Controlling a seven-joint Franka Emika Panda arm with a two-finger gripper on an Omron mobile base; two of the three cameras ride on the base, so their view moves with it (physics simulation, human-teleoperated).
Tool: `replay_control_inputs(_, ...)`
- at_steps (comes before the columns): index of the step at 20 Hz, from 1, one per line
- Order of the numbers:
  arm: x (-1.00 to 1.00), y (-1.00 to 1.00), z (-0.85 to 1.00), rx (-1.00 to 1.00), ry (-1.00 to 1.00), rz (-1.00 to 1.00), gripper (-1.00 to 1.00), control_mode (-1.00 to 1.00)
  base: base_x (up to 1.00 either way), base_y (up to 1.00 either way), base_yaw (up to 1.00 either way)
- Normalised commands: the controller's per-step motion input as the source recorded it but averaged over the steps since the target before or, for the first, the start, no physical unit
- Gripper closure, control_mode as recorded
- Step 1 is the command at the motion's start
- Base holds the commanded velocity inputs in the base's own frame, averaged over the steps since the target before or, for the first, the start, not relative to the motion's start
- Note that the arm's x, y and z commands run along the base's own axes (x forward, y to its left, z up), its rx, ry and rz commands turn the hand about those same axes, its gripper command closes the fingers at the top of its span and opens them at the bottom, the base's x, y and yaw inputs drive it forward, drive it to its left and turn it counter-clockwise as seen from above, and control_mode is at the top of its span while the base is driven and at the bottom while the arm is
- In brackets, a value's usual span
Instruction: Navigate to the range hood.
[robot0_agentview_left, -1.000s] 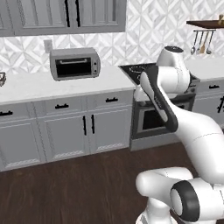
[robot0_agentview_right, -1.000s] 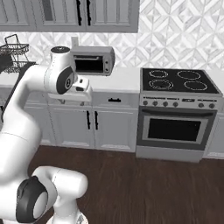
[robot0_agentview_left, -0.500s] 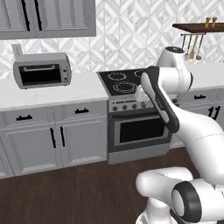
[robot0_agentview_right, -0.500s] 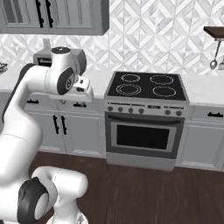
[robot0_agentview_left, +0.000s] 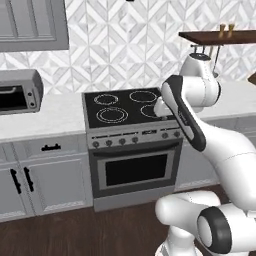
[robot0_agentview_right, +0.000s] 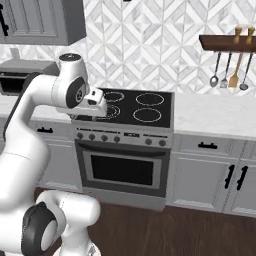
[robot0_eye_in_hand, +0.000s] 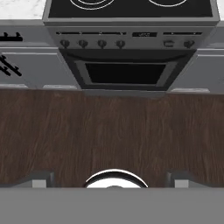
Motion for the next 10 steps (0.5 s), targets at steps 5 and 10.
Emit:
replay_control_inputs(5,0.0,0.0,0.0,0.0,0.0,0.0,-1.0,1.0,0.93,-0.19,0.09)
replay_control_inputs(10,0.0,0.0,0.0,0.0,0.0,0.0,-1.0,1.0,0.95,0.02,0.02)
